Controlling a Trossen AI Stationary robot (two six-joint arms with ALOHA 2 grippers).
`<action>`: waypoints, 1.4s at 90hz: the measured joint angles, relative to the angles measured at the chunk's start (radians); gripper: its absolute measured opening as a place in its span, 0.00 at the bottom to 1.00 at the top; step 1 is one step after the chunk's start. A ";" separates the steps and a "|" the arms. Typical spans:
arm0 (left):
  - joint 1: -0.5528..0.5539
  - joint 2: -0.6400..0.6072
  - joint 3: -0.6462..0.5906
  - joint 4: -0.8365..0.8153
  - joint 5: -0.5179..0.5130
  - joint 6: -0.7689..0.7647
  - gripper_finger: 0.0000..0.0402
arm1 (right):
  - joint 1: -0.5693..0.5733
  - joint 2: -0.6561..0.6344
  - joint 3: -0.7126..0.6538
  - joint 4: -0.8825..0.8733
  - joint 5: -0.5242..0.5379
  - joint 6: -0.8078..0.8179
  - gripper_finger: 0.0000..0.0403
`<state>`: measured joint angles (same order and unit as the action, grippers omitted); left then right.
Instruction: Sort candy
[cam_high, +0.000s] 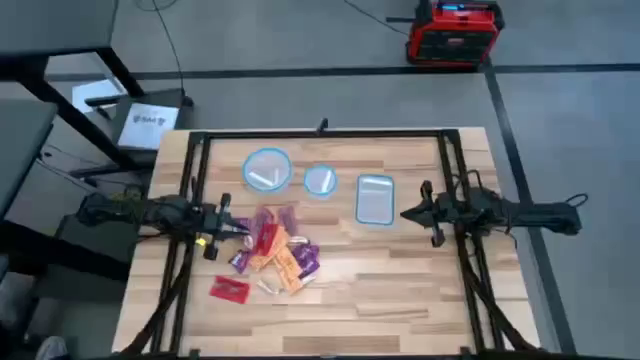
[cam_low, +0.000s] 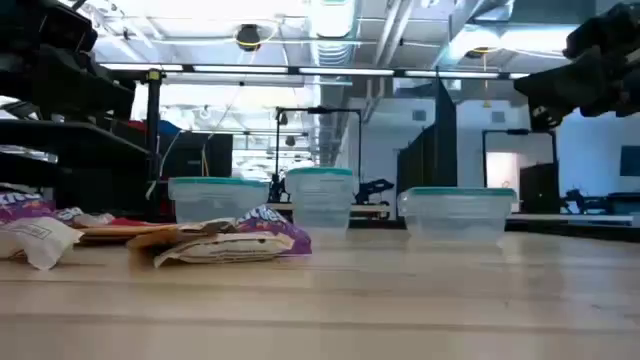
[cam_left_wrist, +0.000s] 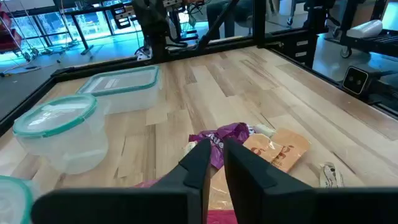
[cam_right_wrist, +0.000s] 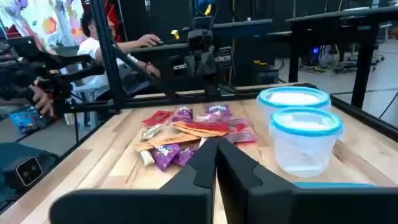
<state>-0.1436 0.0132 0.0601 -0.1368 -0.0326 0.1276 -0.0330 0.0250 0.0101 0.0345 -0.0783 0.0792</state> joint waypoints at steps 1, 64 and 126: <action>0.000 0.000 0.000 0.000 0.000 0.000 0.08 | 0.000 0.000 0.000 0.000 0.000 0.000 0.00; 0.001 0.001 -0.008 0.127 -0.039 -0.058 0.08 | 0.000 0.000 0.000 0.000 0.000 0.000 0.00; 0.001 0.027 0.106 0.248 -0.406 -0.212 0.08 | 0.000 0.000 0.000 0.000 0.000 0.000 0.00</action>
<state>-0.1429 0.0399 0.1664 0.1115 -0.4382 -0.0845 -0.0330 0.0250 0.0101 0.0349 -0.0784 0.0792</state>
